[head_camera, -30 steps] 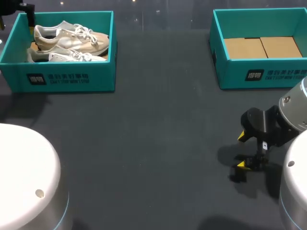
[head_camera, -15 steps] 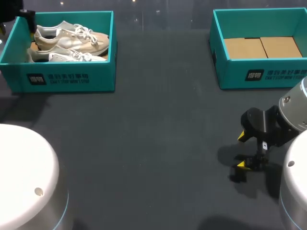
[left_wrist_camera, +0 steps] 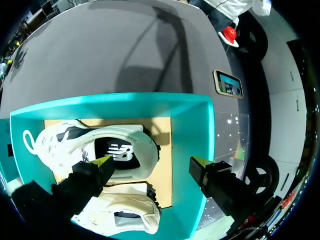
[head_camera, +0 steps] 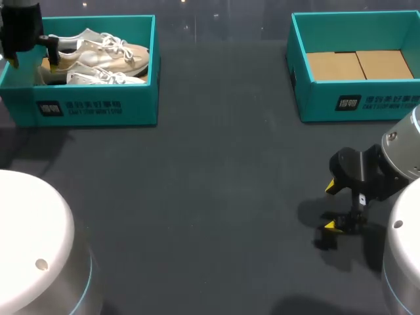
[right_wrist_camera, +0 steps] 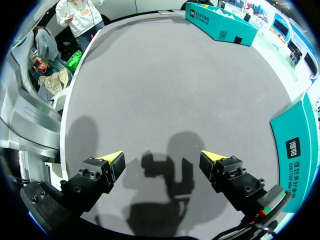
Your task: Take the shoe out of the shoebox, open the shoe tongue, remove and reinsert the insole, then place the shoe into the shoebox
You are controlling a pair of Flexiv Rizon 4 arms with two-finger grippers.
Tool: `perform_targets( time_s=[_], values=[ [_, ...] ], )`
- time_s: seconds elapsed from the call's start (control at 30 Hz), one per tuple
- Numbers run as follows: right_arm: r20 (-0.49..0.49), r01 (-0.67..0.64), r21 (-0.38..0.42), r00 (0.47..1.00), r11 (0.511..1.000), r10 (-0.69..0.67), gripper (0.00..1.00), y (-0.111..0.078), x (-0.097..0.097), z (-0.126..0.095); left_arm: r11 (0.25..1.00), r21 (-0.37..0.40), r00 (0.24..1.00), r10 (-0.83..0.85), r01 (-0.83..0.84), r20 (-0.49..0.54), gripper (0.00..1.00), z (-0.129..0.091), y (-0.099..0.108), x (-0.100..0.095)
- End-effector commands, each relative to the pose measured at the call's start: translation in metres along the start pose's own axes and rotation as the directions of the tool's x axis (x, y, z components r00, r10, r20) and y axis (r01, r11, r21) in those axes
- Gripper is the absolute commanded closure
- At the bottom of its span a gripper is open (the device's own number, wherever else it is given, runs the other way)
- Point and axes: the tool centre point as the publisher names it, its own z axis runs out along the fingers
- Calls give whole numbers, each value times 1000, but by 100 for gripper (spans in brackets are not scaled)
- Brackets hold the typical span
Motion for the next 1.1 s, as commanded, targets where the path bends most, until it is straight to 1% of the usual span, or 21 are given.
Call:
perform_targets(
  time_s=[0.03, 0.07, 0.13, 0.23, 0.4, 0.47, 0.6, 0.8, 0.9, 0.97, 1.03, 1.1],
  values=[
    [3, 0, 1, 1000, 1000, 0, 0, 0, 2, -1, 1000, 1, 1000, 3, -3, 4, 4, 11, 0, 0],
    [3, 0, 1, 1000, 1000, 0, 0, 0, 2, -1, 1000, 4, 1000, 1, -1, 4, 7, 14, -1, -1],
    [3, 0, 1, 1000, 1000, 0, 0, 0, 2, -1, 1000, 2, 1000, 1, -1, 5, 8, 18, -2, -2],
    [3, 0, 1, 1000, 1000, 0, 0, 0, 2, -1, 1000, -2, 1000, 2, -2, 11, 12, 27, -3, -4],
    [3, 0, 1, 1000, 1000, 0, 0, 0, 2, -1, 1000, -8, 1000, 0, 0, 5, 15, 40, -5, -7],
    [3, 0, 1, 1000, 1000, 0, 0, 0, 2, -1, 1000, -7, 1000, -5, 5, -1, 18, 45, -4, -8],
    [3, 0, 1, 1000, 1000, 0, 0, 0, 2, -1, 1000, -1, 1000, -16, 16, -11, 27, 54, -1, -10],
    [3, 0, 1, 1000, 1000, 0, 0, 0, 2, -1, 999, 9, 999, -32, 32, -25, 37, 63, 4, -11],
    [3, 0, 1, 1000, 1000, 0, 0, 0, 2, -1, 999, 17, 999, -39, 39, -29, 38, 68, 6, -10],
    [3, 0, 1, 1000, 1000, 0, 0, 0, 2, -1, 999, 19, 999, -40, 41, -31, 42, 71, 6, -10],
    [3, 0, 1, 1000, 1000, 0, 0, 0, 2, -1, 999, 23, 999, -39, 40, -32, 50, 73, 7, -9],
    [3, 0, 1, 1000, 1000, 0, 0, 0, 2, -1, 999, 27, 999, -38, 39, -32, 54, 75, 7, -7]
  ],
)
